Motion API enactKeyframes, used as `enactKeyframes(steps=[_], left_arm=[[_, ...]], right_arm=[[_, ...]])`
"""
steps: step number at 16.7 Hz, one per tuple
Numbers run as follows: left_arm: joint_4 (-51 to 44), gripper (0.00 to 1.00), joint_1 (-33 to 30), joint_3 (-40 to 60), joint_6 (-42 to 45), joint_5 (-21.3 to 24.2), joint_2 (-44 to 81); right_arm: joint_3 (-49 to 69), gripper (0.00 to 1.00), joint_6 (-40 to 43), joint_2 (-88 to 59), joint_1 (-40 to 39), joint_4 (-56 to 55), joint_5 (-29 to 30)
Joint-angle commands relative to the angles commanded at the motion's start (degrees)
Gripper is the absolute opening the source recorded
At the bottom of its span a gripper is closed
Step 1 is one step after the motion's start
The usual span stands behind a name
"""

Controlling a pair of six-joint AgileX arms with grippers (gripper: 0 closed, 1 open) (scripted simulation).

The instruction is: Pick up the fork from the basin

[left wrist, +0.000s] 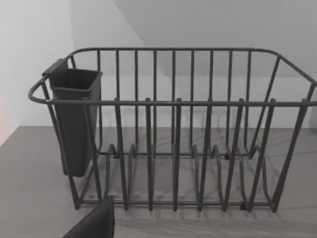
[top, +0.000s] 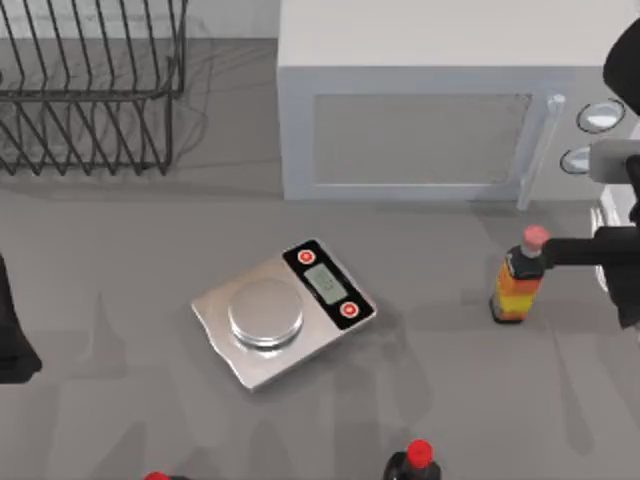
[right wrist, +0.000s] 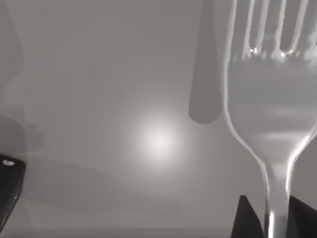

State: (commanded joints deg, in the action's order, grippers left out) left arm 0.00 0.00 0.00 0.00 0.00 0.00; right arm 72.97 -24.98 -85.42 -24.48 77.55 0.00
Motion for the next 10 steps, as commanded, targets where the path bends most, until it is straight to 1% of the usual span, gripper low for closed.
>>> enactKeyframes(steps=[6,10], left_arm=[[0.0,1.0,0.0,0.0,0.0,0.0,0.0],[0.0,1.0,0.0,0.0,0.0,0.0,0.0]], right_arm=[[-0.23,0.0,-0.28,-0.51,0.47,-0.82,0.09],[-5.54,0.0,-1.71,-1.41,1.65,-6.12,1.14]])
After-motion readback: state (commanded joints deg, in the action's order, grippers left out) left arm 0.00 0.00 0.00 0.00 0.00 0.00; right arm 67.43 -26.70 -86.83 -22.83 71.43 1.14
